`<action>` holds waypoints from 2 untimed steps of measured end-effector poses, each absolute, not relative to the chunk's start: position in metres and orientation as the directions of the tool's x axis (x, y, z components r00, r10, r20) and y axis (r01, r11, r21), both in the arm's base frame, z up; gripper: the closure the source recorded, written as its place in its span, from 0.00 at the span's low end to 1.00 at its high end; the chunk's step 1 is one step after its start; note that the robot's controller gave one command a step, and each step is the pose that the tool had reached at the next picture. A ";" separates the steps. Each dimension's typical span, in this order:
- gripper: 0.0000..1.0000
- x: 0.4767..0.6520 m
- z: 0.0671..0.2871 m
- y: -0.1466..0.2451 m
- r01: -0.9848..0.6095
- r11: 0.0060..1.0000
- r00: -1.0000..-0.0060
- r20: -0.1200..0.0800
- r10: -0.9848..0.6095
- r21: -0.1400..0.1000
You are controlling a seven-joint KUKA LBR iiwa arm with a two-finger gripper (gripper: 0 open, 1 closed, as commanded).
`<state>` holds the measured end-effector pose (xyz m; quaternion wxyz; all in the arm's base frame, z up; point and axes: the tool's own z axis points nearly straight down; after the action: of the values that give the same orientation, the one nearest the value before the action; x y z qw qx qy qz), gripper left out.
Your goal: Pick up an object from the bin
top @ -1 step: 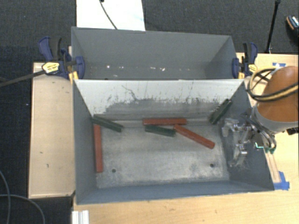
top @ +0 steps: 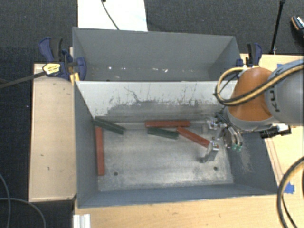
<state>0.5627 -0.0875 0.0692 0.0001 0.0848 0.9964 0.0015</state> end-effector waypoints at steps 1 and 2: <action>0.00 0.571 0.102 -0.066 0.244 0.970 -0.970 -0.007 0.244 0.002; 0.00 0.560 0.100 -0.074 0.354 0.935 -0.935 0.002 0.354 0.001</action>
Offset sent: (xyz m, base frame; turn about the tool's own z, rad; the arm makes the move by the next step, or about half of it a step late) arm 0.0068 0.0204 0.0308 0.0786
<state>0.5601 -0.0738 0.1004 -0.0011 0.1801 0.9836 0.0005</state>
